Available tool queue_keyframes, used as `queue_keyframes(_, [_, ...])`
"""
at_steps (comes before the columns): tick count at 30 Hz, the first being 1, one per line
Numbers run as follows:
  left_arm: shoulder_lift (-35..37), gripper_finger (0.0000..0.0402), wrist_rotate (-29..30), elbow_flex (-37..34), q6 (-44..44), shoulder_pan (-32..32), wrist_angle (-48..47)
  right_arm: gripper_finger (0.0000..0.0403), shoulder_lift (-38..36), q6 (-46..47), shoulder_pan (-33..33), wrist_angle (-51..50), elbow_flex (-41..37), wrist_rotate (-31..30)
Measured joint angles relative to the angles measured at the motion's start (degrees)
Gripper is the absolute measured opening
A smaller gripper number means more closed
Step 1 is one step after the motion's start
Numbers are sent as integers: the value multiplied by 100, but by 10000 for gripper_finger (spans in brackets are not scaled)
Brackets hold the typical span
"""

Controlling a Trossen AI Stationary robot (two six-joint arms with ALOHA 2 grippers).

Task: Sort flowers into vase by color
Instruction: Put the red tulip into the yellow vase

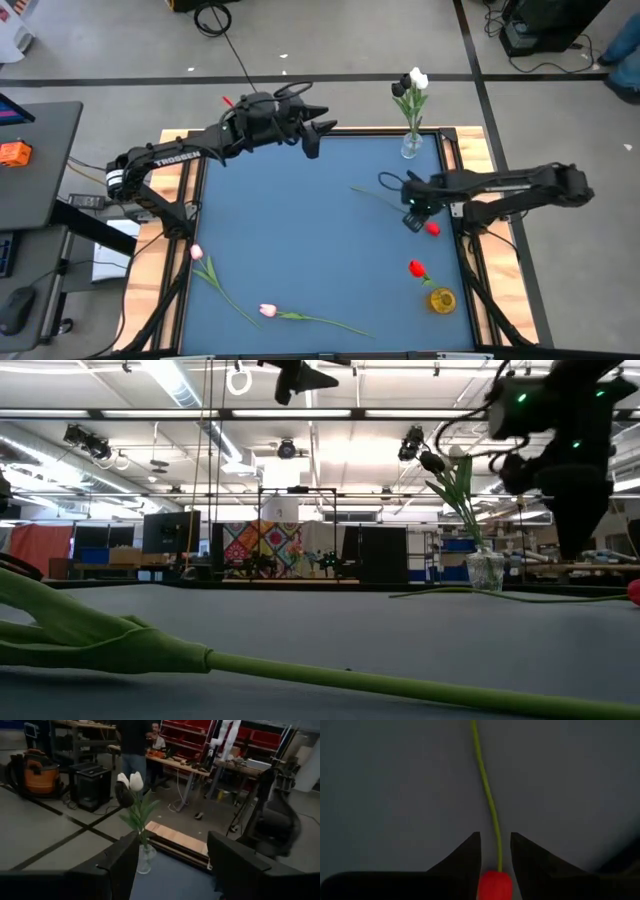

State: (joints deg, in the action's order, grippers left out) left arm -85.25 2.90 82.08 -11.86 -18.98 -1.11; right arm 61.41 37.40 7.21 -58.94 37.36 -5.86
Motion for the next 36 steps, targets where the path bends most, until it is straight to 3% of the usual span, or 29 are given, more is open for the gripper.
queue_keyframes(4, [2, 240, -2, 0, -55, 70, -277, 116, 455, -701, 543, 128, 0, 566])
queue_keyframes(10, [0, 240, -13, 0, -88, 157, -1012, 117, 978, -1305, 826, 130, 0, 877])
queue_keyframes(23, [2, 240, -13, 0, -98, 196, -1660, 112, 1777, -1218, 830, 381, -267, 1220])
queue_keyframes(29, [2, 240, 4, 1, -76, 114, -1628, 79, 2155, -1009, 835, 465, -304, 1176])
queue_keyframes(36, [2, 240, 176, 2, -79, 104, -1627, 12, 2118, -877, 830, 512, -316, 1203])
